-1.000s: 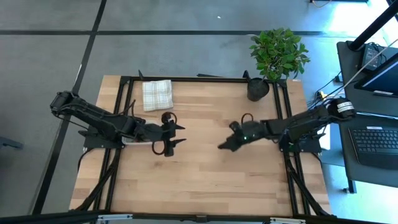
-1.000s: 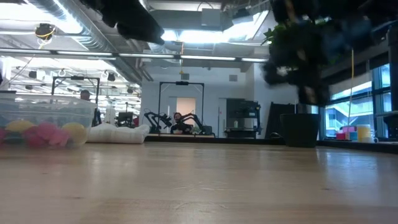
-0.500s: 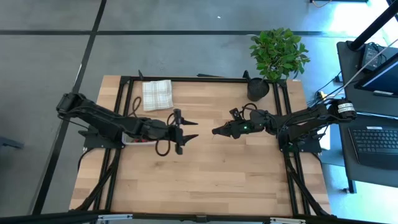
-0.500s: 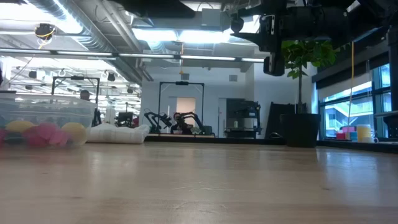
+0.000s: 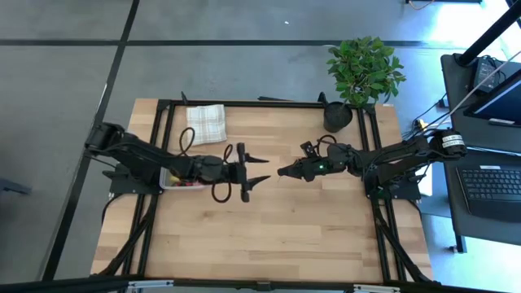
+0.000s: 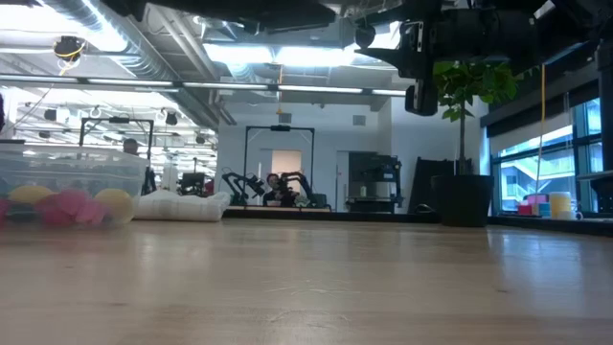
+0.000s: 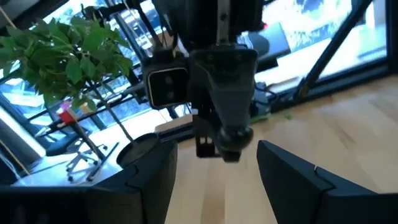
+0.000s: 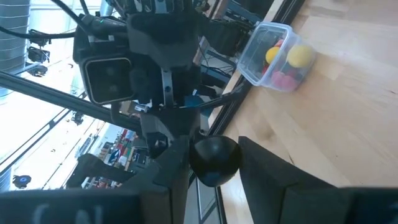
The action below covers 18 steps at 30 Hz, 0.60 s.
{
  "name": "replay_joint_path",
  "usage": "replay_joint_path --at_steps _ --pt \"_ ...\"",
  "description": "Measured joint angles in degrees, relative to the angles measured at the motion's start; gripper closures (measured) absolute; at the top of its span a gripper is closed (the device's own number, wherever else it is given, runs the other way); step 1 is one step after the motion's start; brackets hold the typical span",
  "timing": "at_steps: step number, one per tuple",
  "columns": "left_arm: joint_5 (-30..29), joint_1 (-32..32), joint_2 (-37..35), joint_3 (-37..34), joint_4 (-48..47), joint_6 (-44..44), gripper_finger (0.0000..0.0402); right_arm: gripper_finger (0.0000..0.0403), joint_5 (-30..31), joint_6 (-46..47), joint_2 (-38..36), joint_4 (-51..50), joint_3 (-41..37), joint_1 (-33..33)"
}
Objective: Pick and placing Produce into tupperware
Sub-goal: Put the black cherry into the transparent bin
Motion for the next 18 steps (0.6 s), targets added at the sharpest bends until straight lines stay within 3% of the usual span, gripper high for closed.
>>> replay_joint_path --at_steps 18 --pt "4.5 2.8 3.2 4.3 0.7 -1.8 0.0188 0.0279 -0.1 -1.3 0.0 1.3 0.0 -0.5"
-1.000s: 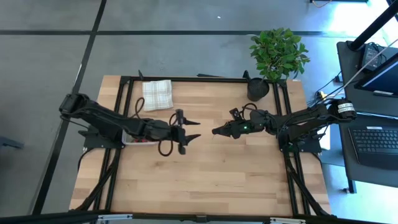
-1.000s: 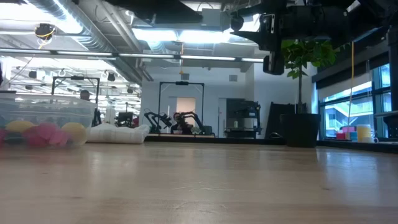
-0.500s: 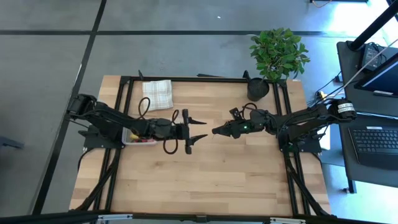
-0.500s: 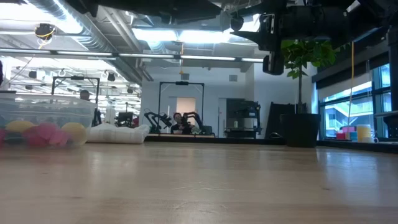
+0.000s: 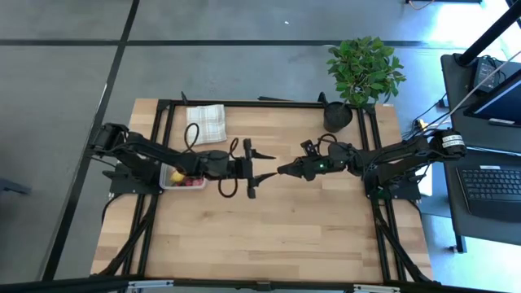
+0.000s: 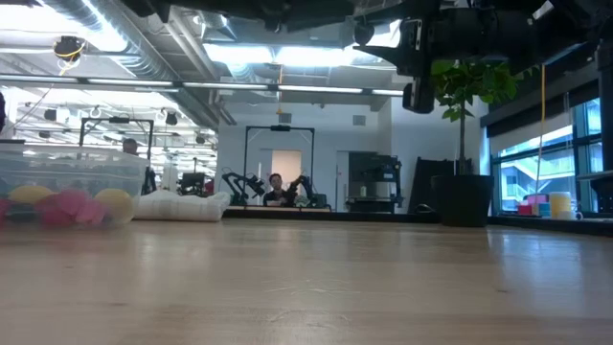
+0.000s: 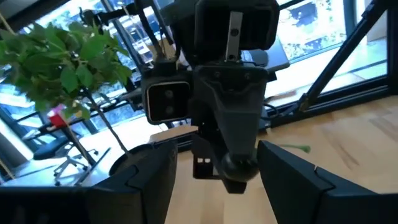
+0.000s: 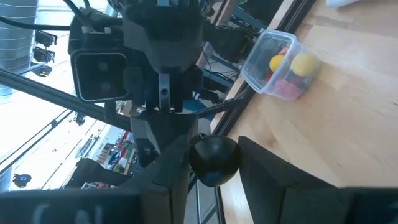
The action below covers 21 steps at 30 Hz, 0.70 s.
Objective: Pick and placing Produce into tupperware
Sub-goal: Put the black cherry into the transparent bin
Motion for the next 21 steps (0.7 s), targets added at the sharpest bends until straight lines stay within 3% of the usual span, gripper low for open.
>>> replay_joint_path --at_steps 8,21 --pt "2.4 -0.2 3.5 0.9 -0.5 -1.4 0.0188 0.0279 0.0 -0.2 0.0 0.2 0.0 0.0" --pt "2.3 -0.5 12.9 10.2 0.5 -1.2 0.0188 0.0279 -0.2 -0.4 0.0 -0.2 0.0 0.0"
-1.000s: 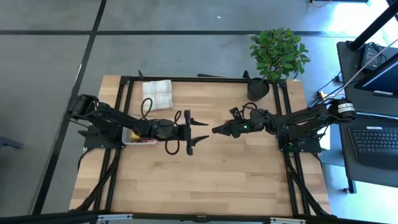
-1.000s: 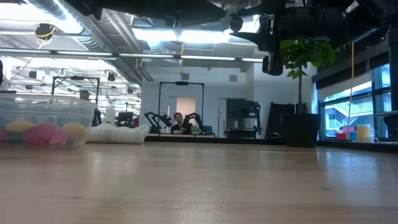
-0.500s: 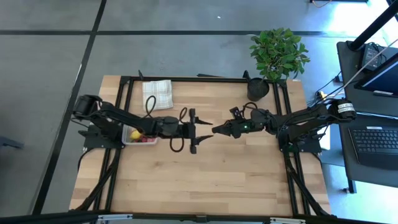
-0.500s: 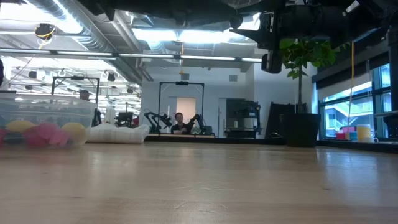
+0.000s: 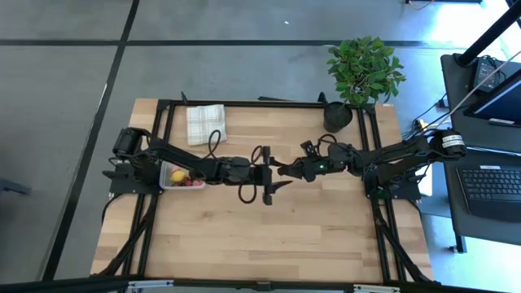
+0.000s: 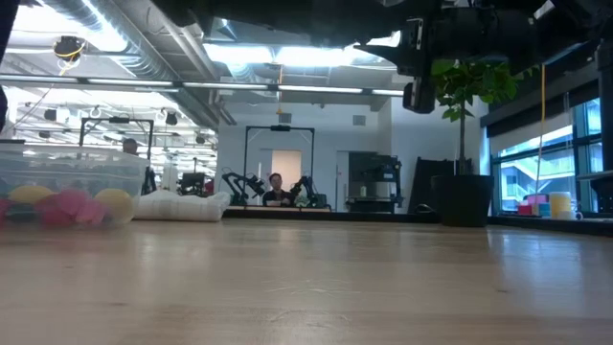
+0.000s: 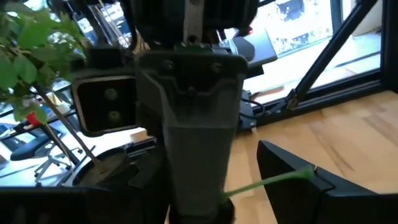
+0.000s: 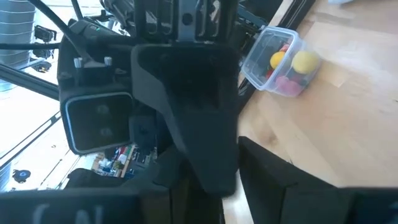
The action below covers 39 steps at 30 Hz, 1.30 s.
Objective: Pick and placing Produce into tupperware
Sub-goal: Put the black cherry into the transparent bin
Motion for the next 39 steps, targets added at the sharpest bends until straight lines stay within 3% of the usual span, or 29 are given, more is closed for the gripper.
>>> replay_joint_path --at_steps 9,14,32,39 --pt "-0.7 -0.1 0.0 0.1 -0.3 0.2 0.0194 0.0279 -0.3 -1.1 0.0 0.0 0.0 0.0" --pt "-4.9 -1.4 -1.1 0.0 -3.2 2.7 0.0213 0.0279 -0.6 -1.1 0.0 -0.2 0.0 0.0" --pt "-7.6 -2.0 -2.5 0.0 -5.7 0.2 0.0292 0.0279 -1.8 -1.3 0.0 -0.2 0.0 0.0" --pt "-7.8 -2.0 -2.5 0.0 -5.7 0.1 0.0284 0.0279 -1.8 -1.3 0.0 -0.2 0.0 0.0"
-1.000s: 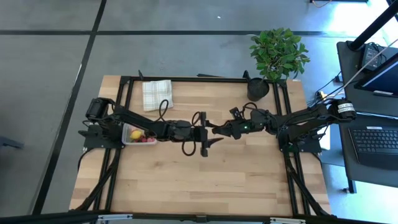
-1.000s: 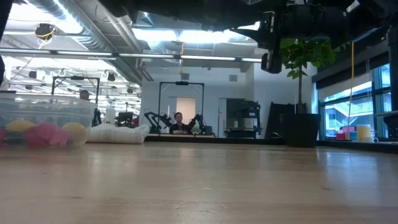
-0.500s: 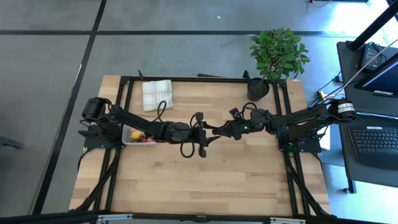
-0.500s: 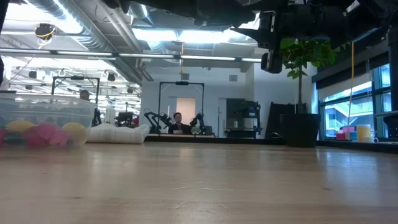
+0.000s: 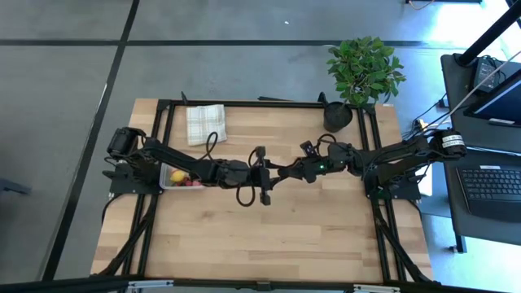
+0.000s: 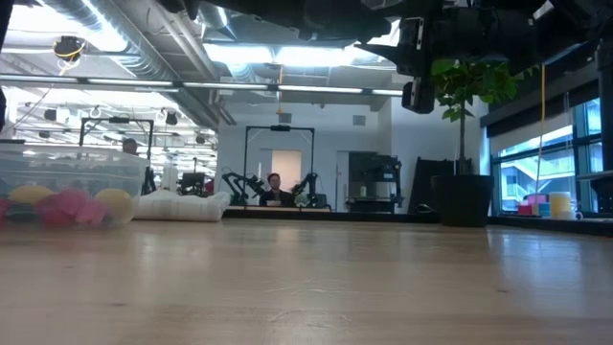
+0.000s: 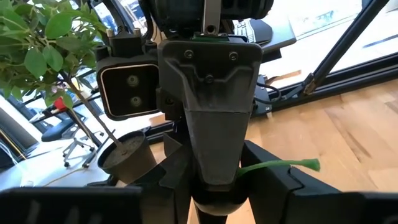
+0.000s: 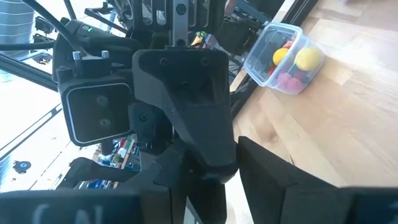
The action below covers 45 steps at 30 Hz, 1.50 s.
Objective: Pick and placing Produce into tupperware
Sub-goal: Put the black cherry into the transparent bin
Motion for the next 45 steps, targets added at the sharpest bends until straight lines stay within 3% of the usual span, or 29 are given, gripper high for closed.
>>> replay_joint_path --at_steps 8,14,21,26,31,37,40,45 --pt "-2.1 -0.9 -0.8 0.1 -1.0 -0.1 0.0295 0.0276 -1.0 0.2 0.1 0.4 0.2 0.0" --pt "-3.5 -1.3 -2.3 -0.1 -2.8 0.0 0.0295 0.0239 -2.9 0.1 -0.1 0.2 0.1 0.0" --pt "-7.9 -2.7 -5.8 0.0 -11.9 -1.4 0.0290 0.0180 -3.3 0.0 0.0 -2.0 -0.1 0.0" --pt "-9.7 -4.2 -10.8 0.0 -23.9 -6.3 0.0295 0.0161 -3.3 -0.2 0.0 -2.0 -0.1 0.0" --pt "-11.3 -5.6 -17.2 0.0 -42.3 -16.4 0.0295 0.0162 -5.0 -0.2 0.0 -1.9 -0.1 -0.7" --pt "-11.5 -8.0 -24.5 0.0 -72.8 -40.2 0.0292 0.0165 -6.1 -0.1 0.0 -2.4 -0.1 -2.1" --pt "-9.7 -9.7 -27.1 0.0 -85.7 -52.8 0.0295 0.0165 -6.2 -0.1 0.0 -4.1 0.0 -3.0" --pt "-4.8 -12.2 -28.2 -0.4 -98.7 -68.4 0.0295 0.0166 -6.2 -0.3 0.0 -5.2 0.0 -4.7"
